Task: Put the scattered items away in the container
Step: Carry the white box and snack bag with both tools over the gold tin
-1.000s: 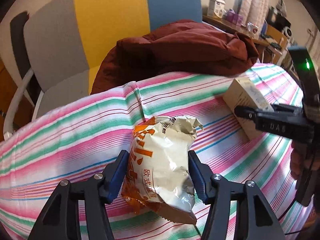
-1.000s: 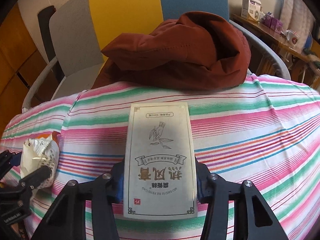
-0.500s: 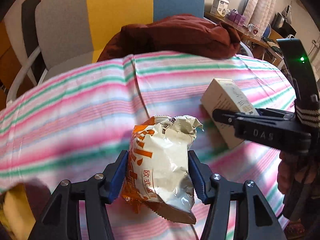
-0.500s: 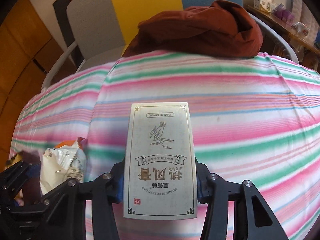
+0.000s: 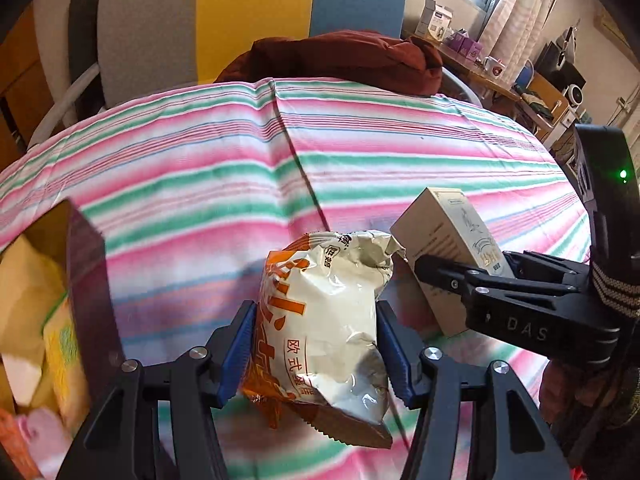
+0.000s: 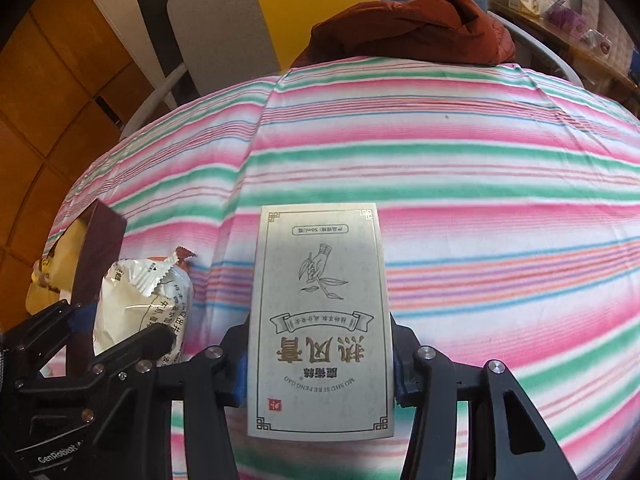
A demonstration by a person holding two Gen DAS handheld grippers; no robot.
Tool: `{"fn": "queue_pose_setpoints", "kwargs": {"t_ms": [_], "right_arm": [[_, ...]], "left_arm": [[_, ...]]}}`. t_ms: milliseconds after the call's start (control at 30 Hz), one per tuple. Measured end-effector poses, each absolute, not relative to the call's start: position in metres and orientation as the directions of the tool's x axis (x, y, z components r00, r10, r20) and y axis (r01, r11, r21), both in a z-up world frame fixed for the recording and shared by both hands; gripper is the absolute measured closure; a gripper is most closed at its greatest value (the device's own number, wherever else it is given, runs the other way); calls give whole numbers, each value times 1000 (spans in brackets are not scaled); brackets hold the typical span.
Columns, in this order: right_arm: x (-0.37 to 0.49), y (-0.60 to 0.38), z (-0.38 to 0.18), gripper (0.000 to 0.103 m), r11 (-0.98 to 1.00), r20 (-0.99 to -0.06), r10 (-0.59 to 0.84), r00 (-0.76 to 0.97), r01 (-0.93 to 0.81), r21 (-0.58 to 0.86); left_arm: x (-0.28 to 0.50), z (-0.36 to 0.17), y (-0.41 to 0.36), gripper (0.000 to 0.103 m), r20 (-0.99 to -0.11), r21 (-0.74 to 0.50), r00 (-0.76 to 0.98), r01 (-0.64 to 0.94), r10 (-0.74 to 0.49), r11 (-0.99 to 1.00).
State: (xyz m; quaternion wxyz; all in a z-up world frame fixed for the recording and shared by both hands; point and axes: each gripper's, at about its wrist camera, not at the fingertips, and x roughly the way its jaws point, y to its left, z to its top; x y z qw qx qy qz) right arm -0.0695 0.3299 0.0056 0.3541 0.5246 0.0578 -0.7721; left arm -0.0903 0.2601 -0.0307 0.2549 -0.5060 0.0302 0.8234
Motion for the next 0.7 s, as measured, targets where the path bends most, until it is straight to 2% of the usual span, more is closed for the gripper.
{"fn": "queue_pose_setpoints", "kwargs": {"t_ms": [333, 567, 700], "right_arm": [[-34, 329, 8, 52, -712, -812, -563, -152, 588, 384], [-12, 309, 26, 52, -672, -792, -594, -140, 628, 393], [7, 293, 46, 52, -628, -774, -618, -134, 676, 385]], "left_arm": [[-53, -7, 208, 44, -797, -254, -428, -401, 425, -880], [-48, 16, 154, 44, -748, -295, -510, -320, 426, -900], [-49, 26, 117, 44, -732, -304, -562, -235, 385, -923]]}}
